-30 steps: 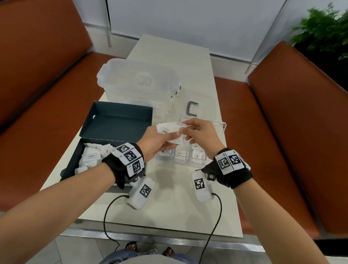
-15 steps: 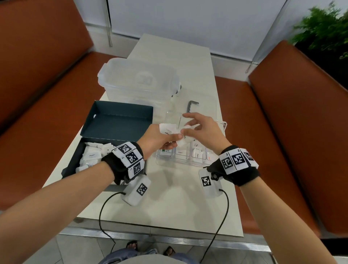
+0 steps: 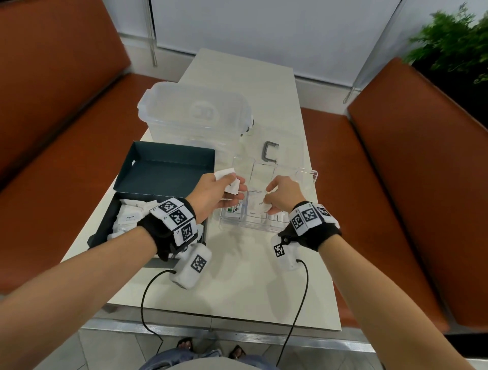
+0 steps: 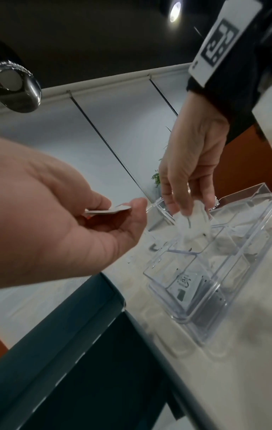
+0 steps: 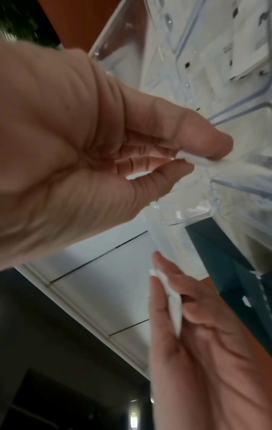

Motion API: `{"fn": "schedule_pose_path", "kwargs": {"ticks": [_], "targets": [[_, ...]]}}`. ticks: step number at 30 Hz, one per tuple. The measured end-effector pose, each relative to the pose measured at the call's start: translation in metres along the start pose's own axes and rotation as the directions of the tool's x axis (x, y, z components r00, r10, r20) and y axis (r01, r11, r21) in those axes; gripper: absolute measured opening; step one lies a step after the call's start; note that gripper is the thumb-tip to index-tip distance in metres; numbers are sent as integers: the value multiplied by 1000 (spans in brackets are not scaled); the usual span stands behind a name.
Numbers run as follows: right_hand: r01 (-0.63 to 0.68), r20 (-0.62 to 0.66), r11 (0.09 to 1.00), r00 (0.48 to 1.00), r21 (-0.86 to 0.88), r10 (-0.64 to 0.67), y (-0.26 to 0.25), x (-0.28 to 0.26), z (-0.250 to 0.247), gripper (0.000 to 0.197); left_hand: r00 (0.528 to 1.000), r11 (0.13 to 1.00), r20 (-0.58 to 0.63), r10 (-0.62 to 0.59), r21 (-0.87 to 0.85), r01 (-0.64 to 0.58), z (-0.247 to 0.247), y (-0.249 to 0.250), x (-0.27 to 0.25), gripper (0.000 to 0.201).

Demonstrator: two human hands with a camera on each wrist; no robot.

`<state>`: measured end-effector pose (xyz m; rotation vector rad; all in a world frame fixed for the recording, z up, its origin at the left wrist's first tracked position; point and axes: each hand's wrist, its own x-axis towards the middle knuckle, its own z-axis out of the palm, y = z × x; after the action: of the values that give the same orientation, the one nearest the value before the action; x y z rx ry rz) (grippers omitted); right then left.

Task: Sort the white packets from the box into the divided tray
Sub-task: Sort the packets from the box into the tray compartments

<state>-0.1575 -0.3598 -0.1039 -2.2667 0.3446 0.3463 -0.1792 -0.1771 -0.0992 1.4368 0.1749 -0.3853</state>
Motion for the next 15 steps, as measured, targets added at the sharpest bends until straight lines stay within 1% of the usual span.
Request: {"fn": "schedule_pose_path", "kwargs": {"ticks": [4,6,8,10,12,15], "targets": [[-32,-25,994,999,-102,29,-2,7,18,22,1000,1000,-7,10,-14,-10,1,0,-1,27],[-30,-77,987,997,-157,18,-1,9,24,19,1000,1000,-9,8,-19,-9,0,0,-2,27],[-23,-148,976,989,-218,-10,1,9,27,22,1000,1000,-12,2,-23,-2,-2,-1,-3,27],[-29,-193,957,981,-290,-29,2,8,29,24,1000,1000,-12,-4,-24,4,-4,-2,-3,26],[-37,-205,951,978,-308,-28,2,8,30,25,1000,1000,-17,-13,-19,13,-4,-3,-3,26],[-35,-202,962,979,-271,-21,2,10,33,25,1000,1000,-22,-19,-5,19,-5,-2,-3,28]]}}
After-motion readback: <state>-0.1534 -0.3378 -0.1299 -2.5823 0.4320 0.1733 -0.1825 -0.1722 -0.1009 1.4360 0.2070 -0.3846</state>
